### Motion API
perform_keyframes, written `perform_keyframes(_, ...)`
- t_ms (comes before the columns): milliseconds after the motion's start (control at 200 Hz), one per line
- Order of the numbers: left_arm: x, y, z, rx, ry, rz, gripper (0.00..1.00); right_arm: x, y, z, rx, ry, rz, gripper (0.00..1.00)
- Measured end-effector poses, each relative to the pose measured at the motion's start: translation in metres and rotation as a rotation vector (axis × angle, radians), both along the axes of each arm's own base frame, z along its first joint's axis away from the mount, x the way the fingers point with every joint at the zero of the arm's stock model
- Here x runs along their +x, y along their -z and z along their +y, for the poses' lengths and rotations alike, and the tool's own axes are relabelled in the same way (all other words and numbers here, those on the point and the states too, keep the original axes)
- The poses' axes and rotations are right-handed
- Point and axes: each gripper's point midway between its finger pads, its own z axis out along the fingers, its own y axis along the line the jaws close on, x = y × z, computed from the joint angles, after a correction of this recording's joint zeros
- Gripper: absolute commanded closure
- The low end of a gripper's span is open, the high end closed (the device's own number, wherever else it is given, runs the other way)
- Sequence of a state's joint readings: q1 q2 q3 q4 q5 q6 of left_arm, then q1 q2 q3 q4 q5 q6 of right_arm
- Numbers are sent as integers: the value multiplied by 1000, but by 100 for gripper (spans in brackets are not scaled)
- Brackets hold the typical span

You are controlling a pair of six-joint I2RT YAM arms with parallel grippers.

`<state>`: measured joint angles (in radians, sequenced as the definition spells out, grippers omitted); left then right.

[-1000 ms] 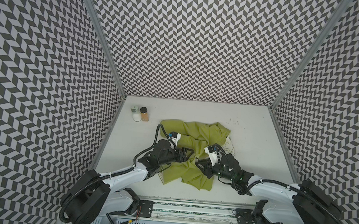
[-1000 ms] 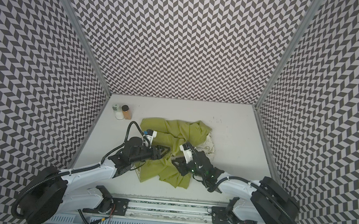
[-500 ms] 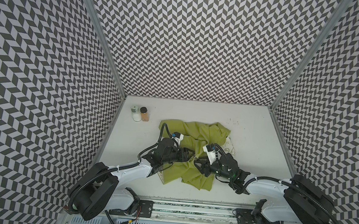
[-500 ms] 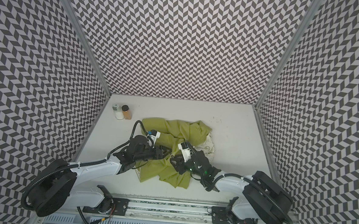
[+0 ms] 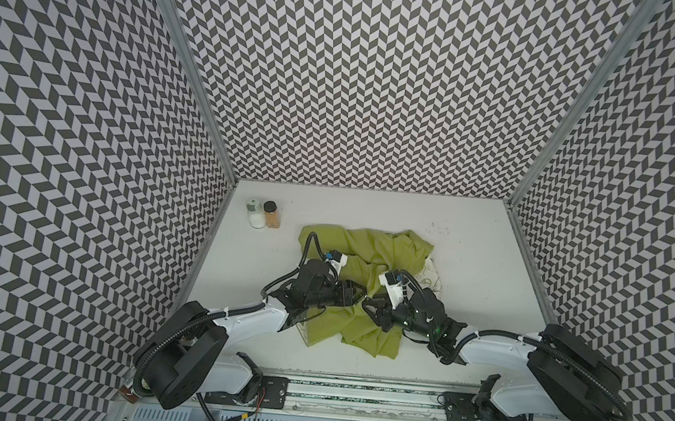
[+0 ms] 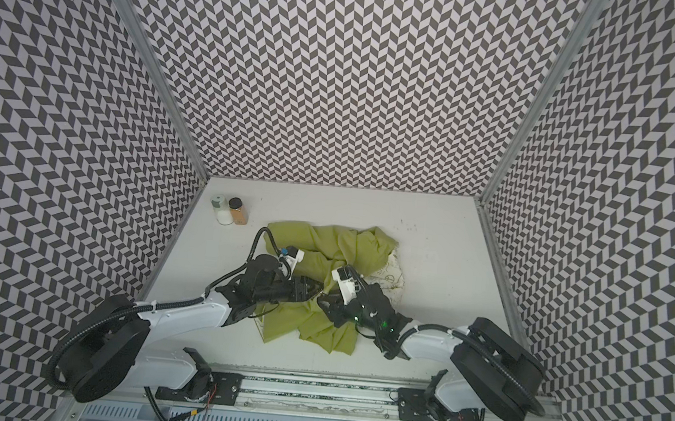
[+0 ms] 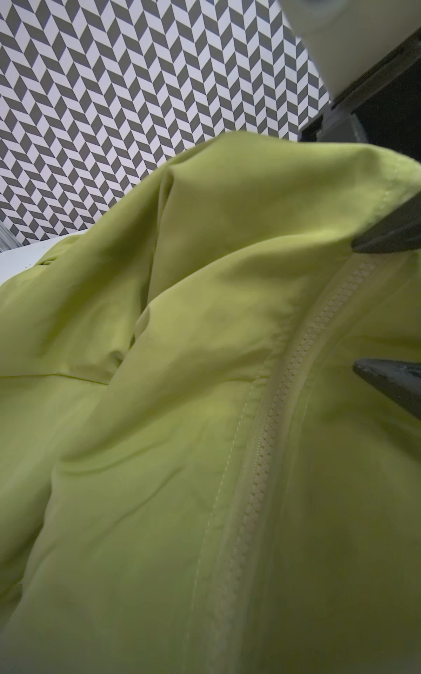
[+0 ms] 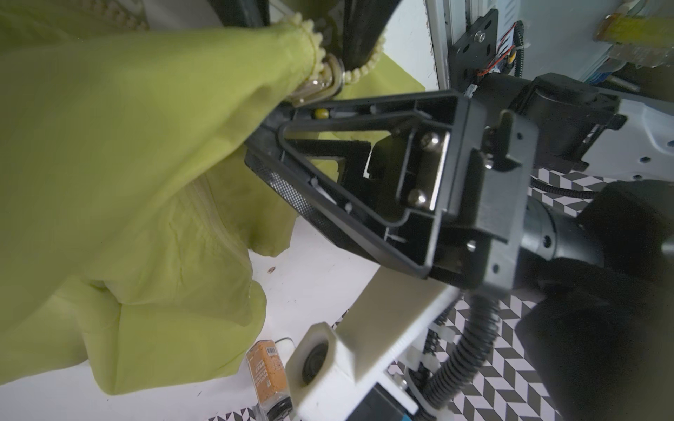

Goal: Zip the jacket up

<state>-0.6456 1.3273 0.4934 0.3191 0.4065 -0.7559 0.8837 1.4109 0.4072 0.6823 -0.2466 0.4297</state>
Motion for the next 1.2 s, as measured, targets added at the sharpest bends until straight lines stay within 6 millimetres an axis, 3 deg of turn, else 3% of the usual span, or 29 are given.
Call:
perform_keyframes(140, 0, 1, 1, 3, 2, 3, 50, -1, -1, 1, 2, 1, -2, 89)
perform_keyframes(295, 4, 4, 11, 17, -24, 21, 41, -1, -2, 1, 5, 7, -3, 100)
perform_keyframes(396, 14, -6, 31, 15, -82, 11, 34, -2, -8, -3, 13, 14, -10, 100)
perform_keyframes(531, 28, -38, 67, -46, -198, -59, 25, -7, -21, -12, 25, 21, -35, 100)
perform_keyframes(671, 18, -44, 87, -113, -262, -57, 12, -17, -33, -20, 43, -3, -78, 100)
perform_keyframes(741, 8, -34, 87, -134, -261, -23, 1, -23, -37, -21, 38, -28, -99, 100)
perform_keyframes(901, -1, 0, 86, -139, -284, 123, 1, -34, -41, -25, 12, -82, -135, 100)
perform_keyframes(1036, -3, 20, 70, -143, -269, 221, 1, -40, -43, -28, 7, -109, -156, 100)
perform_keyframes(1117, -7, 22, 47, -138, -218, 248, 8, -42, -38, -30, -14, -111, -143, 100)
perform_keyframes(1202, -3, 11, 18, -155, -161, 238, 24, -43, -31, -32, -36, -112, -126, 100)
